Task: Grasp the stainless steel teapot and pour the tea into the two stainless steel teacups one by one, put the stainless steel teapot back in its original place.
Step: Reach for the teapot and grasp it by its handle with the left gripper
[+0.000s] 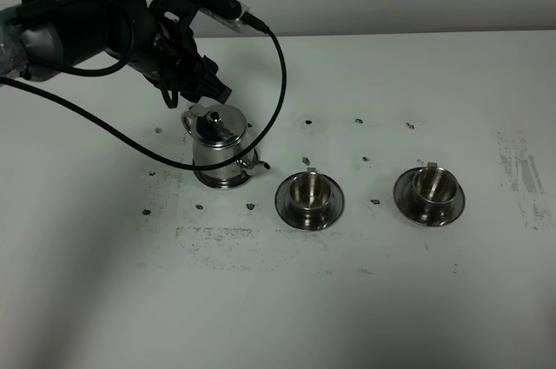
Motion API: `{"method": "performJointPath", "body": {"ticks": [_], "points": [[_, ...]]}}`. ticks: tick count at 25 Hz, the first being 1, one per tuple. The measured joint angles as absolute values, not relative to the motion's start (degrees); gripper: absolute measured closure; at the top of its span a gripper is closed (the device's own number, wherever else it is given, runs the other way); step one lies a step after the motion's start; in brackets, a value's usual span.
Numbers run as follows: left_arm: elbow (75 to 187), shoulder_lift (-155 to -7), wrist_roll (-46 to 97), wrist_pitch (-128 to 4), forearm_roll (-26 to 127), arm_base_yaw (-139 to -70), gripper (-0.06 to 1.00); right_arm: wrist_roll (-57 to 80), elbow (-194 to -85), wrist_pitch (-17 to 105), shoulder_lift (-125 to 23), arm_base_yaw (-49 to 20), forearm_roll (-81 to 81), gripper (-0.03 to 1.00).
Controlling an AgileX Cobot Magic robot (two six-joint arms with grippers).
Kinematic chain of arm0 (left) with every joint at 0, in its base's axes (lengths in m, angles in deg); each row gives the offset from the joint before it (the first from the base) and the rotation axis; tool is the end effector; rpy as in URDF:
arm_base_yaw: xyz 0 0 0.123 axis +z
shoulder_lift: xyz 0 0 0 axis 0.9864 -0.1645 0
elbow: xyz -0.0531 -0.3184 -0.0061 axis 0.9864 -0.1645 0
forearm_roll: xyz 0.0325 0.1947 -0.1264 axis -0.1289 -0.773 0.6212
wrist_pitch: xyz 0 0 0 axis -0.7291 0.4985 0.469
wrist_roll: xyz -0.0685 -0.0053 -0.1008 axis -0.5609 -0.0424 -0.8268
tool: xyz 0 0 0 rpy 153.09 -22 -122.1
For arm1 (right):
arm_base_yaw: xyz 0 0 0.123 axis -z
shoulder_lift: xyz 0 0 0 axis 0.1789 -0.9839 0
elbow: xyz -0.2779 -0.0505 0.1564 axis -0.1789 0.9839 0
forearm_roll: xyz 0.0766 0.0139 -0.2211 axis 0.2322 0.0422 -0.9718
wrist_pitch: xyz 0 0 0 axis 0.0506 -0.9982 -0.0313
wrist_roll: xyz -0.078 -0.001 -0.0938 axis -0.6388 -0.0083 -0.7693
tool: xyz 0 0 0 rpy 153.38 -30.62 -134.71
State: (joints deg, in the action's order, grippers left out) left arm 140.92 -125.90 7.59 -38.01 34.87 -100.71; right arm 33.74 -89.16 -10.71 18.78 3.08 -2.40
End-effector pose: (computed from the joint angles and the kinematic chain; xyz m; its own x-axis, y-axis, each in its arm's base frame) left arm 0.4549 -0.1652 0.2219 -0.5971 0.5398 -0.5933 0.5404 0.8173 0.1997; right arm -0.0296 0.0063 0.2574 -0.5347 -0.0378 -0.8442 -0.1779 0.9816 0.0687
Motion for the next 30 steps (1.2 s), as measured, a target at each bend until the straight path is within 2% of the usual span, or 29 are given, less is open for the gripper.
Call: {"method": "performJointPath", "body": {"ticks": [12,30], "points": [[140.92,-127.72,7.61,-41.68,35.38,-100.71,0.45,33.74,-89.16,-10.71,18.78,3.08,-2.4,0.56],[140.92,-127.72,3.37,-36.72,31.65,-100.19,0.45,33.74,-89.16,-10.71,18.78,3.08,-2.4,0.56]]}}
